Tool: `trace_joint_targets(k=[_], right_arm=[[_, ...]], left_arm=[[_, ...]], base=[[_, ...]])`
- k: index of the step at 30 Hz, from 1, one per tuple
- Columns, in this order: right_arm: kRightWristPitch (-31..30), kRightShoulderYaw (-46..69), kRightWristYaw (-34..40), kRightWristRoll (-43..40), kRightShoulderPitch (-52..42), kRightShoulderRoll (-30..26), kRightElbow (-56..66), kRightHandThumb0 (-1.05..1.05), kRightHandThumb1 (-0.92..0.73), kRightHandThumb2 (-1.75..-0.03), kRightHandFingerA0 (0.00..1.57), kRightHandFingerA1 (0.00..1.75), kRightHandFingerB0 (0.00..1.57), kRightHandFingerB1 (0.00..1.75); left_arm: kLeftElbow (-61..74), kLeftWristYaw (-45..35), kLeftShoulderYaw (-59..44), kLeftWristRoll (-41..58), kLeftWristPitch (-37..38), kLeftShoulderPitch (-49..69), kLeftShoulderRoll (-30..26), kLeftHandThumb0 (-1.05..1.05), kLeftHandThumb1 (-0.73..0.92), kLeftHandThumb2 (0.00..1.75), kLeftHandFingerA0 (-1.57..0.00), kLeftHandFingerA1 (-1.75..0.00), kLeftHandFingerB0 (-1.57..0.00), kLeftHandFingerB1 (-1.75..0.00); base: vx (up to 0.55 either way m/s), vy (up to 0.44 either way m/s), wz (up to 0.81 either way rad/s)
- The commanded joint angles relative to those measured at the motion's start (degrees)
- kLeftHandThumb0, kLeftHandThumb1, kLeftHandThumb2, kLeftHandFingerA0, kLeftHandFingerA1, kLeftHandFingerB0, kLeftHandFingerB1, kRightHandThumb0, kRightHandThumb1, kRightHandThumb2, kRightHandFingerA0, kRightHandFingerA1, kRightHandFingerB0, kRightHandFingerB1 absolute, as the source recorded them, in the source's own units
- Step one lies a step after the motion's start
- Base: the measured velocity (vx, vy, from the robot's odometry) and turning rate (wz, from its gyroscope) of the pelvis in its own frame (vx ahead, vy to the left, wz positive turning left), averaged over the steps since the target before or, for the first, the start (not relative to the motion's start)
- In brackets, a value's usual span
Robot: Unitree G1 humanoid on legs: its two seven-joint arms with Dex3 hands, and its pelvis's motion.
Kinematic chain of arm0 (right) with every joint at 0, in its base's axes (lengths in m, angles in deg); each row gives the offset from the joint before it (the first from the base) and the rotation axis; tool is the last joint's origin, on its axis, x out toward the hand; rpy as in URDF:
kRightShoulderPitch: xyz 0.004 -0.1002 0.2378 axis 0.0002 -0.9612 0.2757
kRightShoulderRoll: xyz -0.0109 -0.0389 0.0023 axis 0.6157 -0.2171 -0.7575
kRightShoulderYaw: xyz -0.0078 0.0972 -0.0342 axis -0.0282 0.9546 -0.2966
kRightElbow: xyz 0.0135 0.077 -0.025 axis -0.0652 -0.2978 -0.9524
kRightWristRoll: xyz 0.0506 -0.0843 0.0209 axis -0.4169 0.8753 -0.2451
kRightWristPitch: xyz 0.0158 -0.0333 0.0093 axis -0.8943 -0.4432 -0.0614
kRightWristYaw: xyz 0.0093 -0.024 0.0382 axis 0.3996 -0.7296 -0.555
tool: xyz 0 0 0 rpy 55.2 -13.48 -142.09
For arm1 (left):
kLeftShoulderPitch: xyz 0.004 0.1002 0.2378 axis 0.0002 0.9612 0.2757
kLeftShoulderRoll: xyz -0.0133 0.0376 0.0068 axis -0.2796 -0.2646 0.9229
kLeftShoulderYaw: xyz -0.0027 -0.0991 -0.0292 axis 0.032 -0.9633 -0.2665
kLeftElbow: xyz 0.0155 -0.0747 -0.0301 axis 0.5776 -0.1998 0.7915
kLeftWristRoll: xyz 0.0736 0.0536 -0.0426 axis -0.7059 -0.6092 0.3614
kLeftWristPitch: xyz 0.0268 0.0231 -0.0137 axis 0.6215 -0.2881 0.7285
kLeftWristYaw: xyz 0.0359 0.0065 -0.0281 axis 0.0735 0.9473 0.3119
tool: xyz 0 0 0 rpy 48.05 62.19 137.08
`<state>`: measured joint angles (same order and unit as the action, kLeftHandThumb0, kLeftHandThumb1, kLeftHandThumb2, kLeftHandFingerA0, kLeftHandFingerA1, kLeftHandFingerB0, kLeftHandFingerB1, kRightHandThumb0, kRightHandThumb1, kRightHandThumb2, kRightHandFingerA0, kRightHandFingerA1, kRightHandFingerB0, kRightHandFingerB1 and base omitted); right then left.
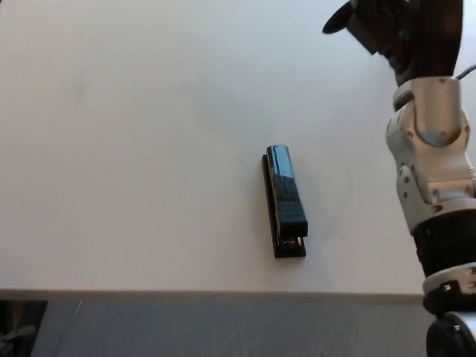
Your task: The robot uses its right hand to press on the stapler that is in the middle of the desk
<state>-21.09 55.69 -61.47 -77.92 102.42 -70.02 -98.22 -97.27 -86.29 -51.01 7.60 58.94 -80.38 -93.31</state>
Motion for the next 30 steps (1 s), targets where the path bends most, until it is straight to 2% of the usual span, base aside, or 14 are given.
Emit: trace_joint_targets(k=[1,2,4,6,7,10,14,16,21,24,25,26,27,30], right_arm=[[-14.07,5.19,-4.03,-6.42,-0.57,-8.81,14.43,-0.22,-0.82,-0.65,1.21,1.34,0.69,1.04],[-14.37,6.33,-4.6,-6.45,-1.17,-10.98,15.23,-0.26,-0.76,-0.79,1.22,1.28,0.7,0.97],[-11.56,9.16,-7.18,-7.09,-2.31,-15.91,13.22,-0.24,-0.78,-0.76,1.2,1.26,0.7,1.13],[-11.76,14.25,-9.56,-10.21,-3.53,-22.01,12.64,-0.16,-0.84,-0.65,1.25,1.17,0.71,1.1],[-11.56,16.25,-10.67,-10.64,-4.75,-25.09,12.68,-0.12,-0.71,-0.92,1.27,1.18,0.78,1.13],[-13.21,21.34,-10.38,-11.3,-7.89,-30.8,14.67,-0.07,-0.6,-1.05,1.31,1.22,0.81,1.18],[-20.23,31.07,-12.7,-18.12,-13.18,-37.22,15.43,-0.09,-0.65,-0.96,1.29,1.18,0.79,1.24],[-21.25,38.01,-15.22,-20.94,-18.17,-41.19,11.67,-0.22,-0.61,-0.91,1.36,1.06,0.87,1.12],[-16.76,47.84,-17.96,-20.47,-29.12,-46.79,-0.32,-0.23,-0.49,-1.13,1.36,1.18,0.89,1.1],[-15.5,50.9,-17.31,-19.78,-34.49,-47.68,-4.69,-0.22,-0.48,-1.12,1.38,1.24,0.98,1.1],[-12.36,50.51,-15.51,-17.17,-37.03,-47.77,-6.79,-0.33,-0.52,-1.04,1.39,1.17,0.88,1.33],[-8.97,50.45,-14.76,-15.65,-39.38,-47.91,-10.0,-0.34,-0.6,-0.93,1.39,1.16,0.84,1.31],[-8.19,51.79,-16.02,-17.35,-41.0,-47.43,-13.68,-0.28,-0.56,-1.05,1.37,1.13,0.86,1.3],[-4.75,52.29,-18.0,-17.83,-46.63,-45.14,-20.53,-0.21,-0.53,-1.05,1.32,1.21,0.88,1.33]], left_arm=[[-0.2,0.78,-0.53,0.64,0.48,-1.26,-1.66,-0.74,0.88,0.67,-0.19,-0.33,-0.23,-0.3],[-0.22,1.03,-0.39,0.42,0.51,-1.41,-1.79,-0.76,0.88,0.67,-0.2,-0.33,-0.24,-0.3],[-0.52,1.62,-0.47,0.41,0.08,-1.66,-1.7,-0.77,0.87,0.67,-0.2,-0.34,-0.24,-0.31],[-0.75,1.21,-0.65,0.65,0.07,-2.27,-1.81,-0.78,0.88,0.67,-0.19,-0.34,-0.23,-0.3],[-0.78,1.46,-0.67,0.62,-0.44,-2.5,-1.98,-0.78,0.87,0.67,-0.21,-0.35,-0.25,-0.3],[-0.79,1.08,-1.07,1.06,-0.98,-3.14,-2.37,-0.74,0.88,0.67,-0.19,-0.34,-0.22,-0.3],[-0.8,0.87,-1.5,1.41,-0.88,-3.41,-2.45,-0.75,0.87,0.67,-0.21,-0.34,-0.24,-0.3],[-0.78,0.52,-1.42,1.22,-1.11,-3.53,-2.86,-0.76,0.87,0.67,-0.19,-0.34,-0.22,-0.3],[-1.07,1.4,-0.45,-0.15,-1.47,-4.64,-3.68,-0.78,0.88,0.67,-0.2,-0.33,-0.23,-0.29],[-1.04,1.43,-0.22,-0.32,-1.83,-4.76,-3.64,-0.78,0.88,0.67,-0.2,-0.34,-0.23,-0.29],[-1.07,1.24,-0.43,-0.03,-1.96,-4.87,-3.62,-0.78,0.88,0.67,-0.2,-0.34,-0.24,-0.3],[-1.14,1.4,-0.46,-0.02,-2.04,-4.83,-3.62,-0.78,0.87,0.67,-0.2,-0.34,-0.24,-0.3],[-1.28,1.66,-0.41,-0.14,-1.86,-4.98,-3.66,-0.79,0.87,0.67,-0.21,-0.34,-0.25,-0.3],[-1.34,1.66,-0.43,-0.11,-1.68,-4.63,-3.6,-0.79,0.87,0.67,-0.2,-0.34,-0.24,-0.3]], base=[[0.0,0.0,0.0],[0.0,0.0,0.0],[0.0,0.0,0.0],[0.0,0.0,0.0],[0.0,0.0,0.0],[0.0,0.0,0.0],[0.0,0.0,0.0],[0.0,0.0,0.0],[0.0,0.0,0.0],[0.0,0.0,0.0],[0.0,0.0,0.0],[0.0,0.0,0.0],[0.0,0.0,0.0],[0.0,0.0,0.0]])
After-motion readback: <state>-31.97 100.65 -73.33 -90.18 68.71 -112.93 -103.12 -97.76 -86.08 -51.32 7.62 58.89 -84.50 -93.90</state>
